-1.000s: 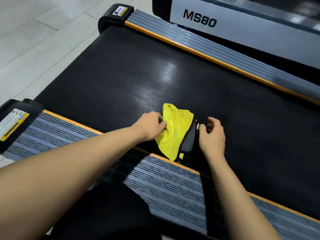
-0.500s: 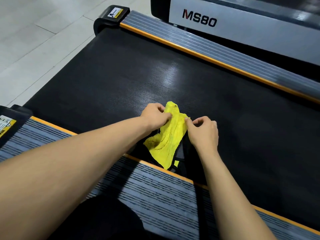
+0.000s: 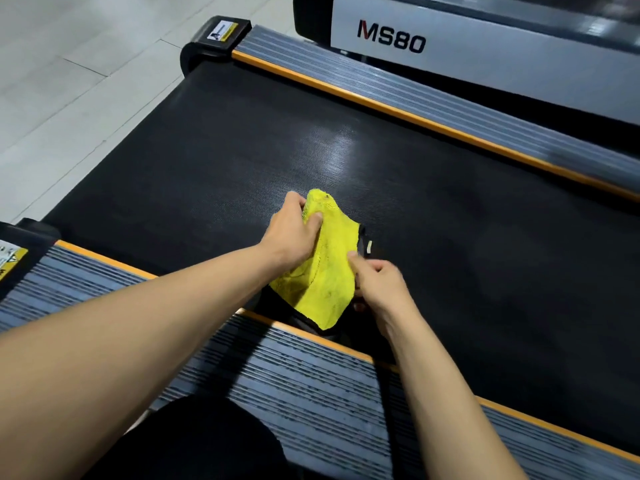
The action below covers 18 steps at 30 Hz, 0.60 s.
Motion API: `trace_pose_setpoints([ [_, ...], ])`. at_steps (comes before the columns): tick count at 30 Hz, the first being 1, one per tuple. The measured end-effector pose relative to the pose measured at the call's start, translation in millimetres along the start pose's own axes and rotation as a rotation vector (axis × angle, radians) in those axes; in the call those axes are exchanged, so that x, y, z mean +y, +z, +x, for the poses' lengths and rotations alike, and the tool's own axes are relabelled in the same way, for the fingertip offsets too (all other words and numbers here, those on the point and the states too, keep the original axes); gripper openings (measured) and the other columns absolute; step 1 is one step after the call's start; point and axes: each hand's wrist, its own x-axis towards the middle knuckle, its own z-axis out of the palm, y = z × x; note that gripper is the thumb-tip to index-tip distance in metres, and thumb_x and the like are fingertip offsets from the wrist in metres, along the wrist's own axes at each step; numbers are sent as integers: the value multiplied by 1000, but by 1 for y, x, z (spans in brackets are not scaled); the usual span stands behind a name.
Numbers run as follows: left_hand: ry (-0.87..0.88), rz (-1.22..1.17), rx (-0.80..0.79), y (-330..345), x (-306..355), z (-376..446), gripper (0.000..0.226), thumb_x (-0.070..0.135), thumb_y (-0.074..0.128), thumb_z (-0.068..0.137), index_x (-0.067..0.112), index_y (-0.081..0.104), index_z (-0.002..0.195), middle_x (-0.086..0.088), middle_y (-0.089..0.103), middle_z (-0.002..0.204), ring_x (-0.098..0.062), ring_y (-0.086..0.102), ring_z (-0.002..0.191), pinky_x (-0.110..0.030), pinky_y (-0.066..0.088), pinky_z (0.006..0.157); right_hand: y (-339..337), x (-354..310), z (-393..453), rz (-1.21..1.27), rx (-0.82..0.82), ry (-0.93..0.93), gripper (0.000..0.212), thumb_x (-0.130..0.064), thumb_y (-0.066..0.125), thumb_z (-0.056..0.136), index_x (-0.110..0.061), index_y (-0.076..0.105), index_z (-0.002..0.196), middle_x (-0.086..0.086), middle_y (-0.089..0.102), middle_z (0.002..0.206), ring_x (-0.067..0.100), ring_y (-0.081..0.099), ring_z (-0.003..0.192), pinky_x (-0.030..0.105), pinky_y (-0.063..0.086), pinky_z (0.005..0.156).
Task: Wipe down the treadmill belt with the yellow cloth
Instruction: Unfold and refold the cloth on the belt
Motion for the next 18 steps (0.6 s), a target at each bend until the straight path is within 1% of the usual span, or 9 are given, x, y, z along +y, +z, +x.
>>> trace_pose_setpoints([
  [3,-22,19,48,-5,-5,2,26,33,50,102,12,46,117,-9,58,104,-37,54,111,-41,40,86,2,6,-11,-114,-173,10,34,-40,73,86,-8,66,76,6,55,61,16,49,51,23,34,48],
  [5,-55,28,56,-9,-8,4,27,33,49,102,13,46,120,-12,60,113,-37,53,113,-42,41,89,-7,11,-11,-134,-14,-87,31,-31,68,91,-2,67,80,2,55,59,15,48,55,24,35,49],
  [7,-79,24,48,-11,-9,6,28,33,51,101,13,47,121,-9,60,113,-34,54,114,-42,43,94,-20,15,-7,-251,195,-181,23,-32,62,94,-12,64,83,-4,58,60,20,55,67,30,42,61],
  [8,-90,25,34,-10,-10,7,29,33,53,101,13,48,121,-7,59,110,-33,54,114,-42,43,95,-26,14,-6,-350,232,-176,18,-34,62,92,-17,60,85,-4,61,66,23,58,74,33,46,68],
  [10,-125,21,10,-8,-8,9,26,29,55,99,13,50,118,-5,56,107,-32,55,112,-39,43,93,-31,15,-2,-570,172,-96,18,-36,67,85,-25,54,91,-2,65,86,25,61,89,36,50,79],
  [12,-191,-43,8,-8,-5,12,12,25,59,94,16,55,101,-5,58,100,-29,59,101,-36,46,86,-34,6,8,-662,152,-118,30,-33,69,78,-29,53,103,2,64,102,25,61,97,38,51,86],
  [15,-268,-254,-45,-13,2,12,15,25,70,88,17,63,78,-6,66,80,-24,62,73,-32,51,67,-34,-29,20,-438,217,-370,39,-34,72,80,-26,56,115,3,62,108,18,61,96,37,50,93],
  [16,-270,-301,-65,-16,5,11,16,27,73,87,15,66,79,-6,69,82,-24,65,73,-33,54,69,-32,-40,24,-328,174,-422,48,-39,75,81,-26,55,122,1,60,116,14,59,102,35,48,97],
  [18,-215,-350,-110,-25,13,8,18,28,76,86,12,74,91,-9,76,95,-28,73,89,-41,59,84,-25,-57,29,-225,-16,-464,73,-48,79,78,-30,45,140,-5,50,136,4,48,123,26,39,105],
])
